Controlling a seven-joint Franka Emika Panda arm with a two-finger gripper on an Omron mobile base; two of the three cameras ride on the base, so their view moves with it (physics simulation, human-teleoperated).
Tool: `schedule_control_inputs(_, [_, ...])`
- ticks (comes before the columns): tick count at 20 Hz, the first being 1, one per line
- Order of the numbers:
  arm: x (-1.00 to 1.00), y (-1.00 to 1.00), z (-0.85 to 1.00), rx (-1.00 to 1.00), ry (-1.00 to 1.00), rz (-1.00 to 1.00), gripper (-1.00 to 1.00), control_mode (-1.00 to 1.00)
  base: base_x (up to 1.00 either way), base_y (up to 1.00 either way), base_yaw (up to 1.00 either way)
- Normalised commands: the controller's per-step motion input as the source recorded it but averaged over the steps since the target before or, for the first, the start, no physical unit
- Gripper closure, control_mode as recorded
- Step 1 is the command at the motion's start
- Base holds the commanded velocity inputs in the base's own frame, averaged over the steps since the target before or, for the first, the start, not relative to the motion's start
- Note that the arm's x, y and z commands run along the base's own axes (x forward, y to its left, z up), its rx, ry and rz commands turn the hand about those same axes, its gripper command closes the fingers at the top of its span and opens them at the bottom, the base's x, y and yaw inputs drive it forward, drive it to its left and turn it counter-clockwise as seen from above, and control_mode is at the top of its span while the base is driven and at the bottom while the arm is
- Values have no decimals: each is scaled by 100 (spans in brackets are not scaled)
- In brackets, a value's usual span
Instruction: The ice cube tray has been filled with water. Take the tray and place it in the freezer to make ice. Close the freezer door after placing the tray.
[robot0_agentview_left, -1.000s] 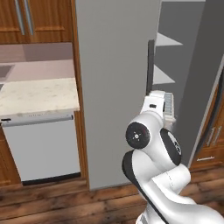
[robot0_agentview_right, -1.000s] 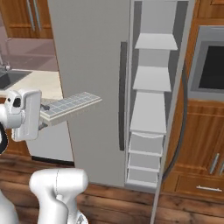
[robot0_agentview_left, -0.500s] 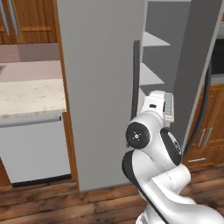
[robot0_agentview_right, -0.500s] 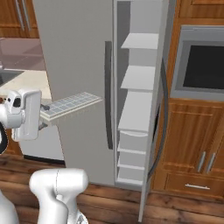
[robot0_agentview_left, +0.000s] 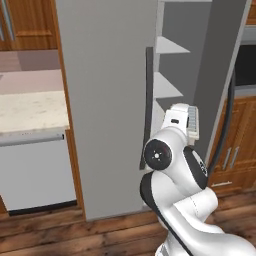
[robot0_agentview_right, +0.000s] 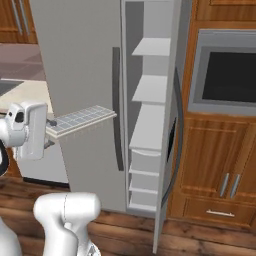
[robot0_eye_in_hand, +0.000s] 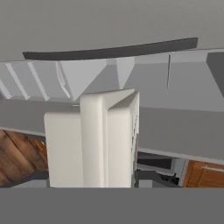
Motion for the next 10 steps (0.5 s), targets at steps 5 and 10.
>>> schedule_control_inputs(5, [0,0,0,0,0,0,100,100,38,-19,0])
schedule_control_inputs(10, [0,0,0,0,0,0,100,100,42,-29,0])
